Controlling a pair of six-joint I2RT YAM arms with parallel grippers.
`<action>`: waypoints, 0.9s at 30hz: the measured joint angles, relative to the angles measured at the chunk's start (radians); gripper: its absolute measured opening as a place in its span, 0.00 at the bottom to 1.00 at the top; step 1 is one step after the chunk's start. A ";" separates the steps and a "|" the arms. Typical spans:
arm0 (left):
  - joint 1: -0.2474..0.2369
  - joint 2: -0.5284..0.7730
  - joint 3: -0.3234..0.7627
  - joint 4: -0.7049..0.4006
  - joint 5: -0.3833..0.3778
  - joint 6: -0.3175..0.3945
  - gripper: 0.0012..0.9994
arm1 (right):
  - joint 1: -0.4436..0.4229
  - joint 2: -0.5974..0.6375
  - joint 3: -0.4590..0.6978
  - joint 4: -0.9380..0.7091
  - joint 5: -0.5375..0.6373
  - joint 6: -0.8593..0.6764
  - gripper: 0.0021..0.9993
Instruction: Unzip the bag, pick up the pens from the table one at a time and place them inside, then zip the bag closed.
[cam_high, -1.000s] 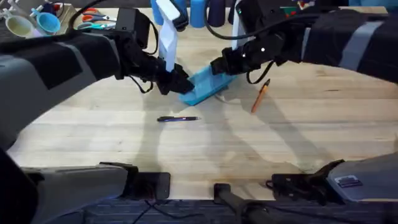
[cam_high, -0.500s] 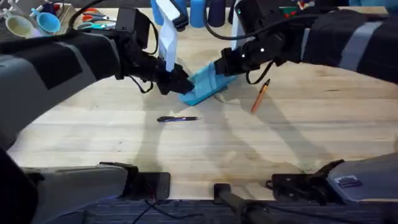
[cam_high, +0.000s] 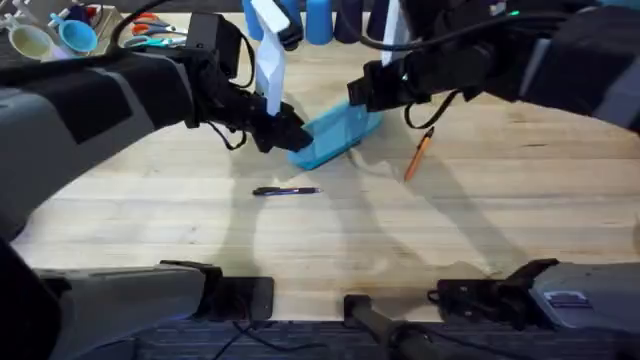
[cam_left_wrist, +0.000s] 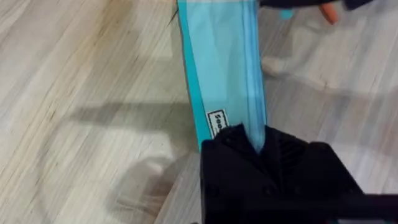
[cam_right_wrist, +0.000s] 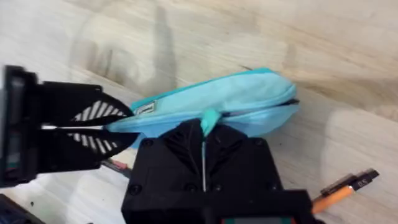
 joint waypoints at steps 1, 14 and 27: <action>0.000 0.000 0.000 0.000 0.000 0.000 0.04 | 0.000 -0.012 0.000 0.001 0.000 0.000 0.03; 0.000 0.000 0.000 0.000 0.000 0.000 0.04 | 0.000 -0.037 0.000 0.025 0.000 0.000 0.03; 0.000 0.000 0.000 0.000 0.000 0.000 0.04 | 0.000 -0.037 0.000 0.027 -0.038 -0.017 0.03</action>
